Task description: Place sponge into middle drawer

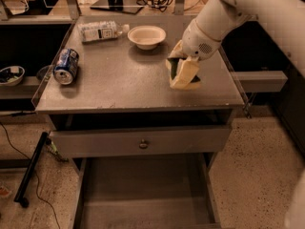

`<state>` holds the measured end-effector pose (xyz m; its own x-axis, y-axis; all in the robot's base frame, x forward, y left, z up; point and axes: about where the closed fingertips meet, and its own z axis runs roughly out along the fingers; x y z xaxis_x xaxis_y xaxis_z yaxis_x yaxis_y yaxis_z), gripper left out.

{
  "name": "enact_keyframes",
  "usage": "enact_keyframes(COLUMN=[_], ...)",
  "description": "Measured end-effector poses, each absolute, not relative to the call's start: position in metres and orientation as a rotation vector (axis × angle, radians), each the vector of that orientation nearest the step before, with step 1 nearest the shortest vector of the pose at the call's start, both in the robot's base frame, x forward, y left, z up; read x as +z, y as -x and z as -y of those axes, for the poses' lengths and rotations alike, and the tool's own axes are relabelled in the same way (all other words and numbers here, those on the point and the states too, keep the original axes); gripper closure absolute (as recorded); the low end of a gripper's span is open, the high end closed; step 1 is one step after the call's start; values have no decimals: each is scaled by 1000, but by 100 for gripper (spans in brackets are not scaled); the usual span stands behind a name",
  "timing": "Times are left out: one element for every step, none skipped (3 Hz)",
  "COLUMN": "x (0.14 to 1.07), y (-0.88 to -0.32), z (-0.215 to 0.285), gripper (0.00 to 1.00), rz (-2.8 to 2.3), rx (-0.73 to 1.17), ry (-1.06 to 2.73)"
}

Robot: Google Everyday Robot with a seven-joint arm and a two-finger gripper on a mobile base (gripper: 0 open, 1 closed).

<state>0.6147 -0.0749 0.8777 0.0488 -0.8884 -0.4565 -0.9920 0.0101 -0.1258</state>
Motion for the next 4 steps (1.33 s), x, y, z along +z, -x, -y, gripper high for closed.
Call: enact_keyframes(x=[894,907,909,909], y=[-603,-581,-545,-545], z=[88,103,125,125], gripper=[100,100,100,100], rz=[-1897,-1928,-1971,-1971], rx=[311,267,229,228], ry=[1893,1853,1800,1800])
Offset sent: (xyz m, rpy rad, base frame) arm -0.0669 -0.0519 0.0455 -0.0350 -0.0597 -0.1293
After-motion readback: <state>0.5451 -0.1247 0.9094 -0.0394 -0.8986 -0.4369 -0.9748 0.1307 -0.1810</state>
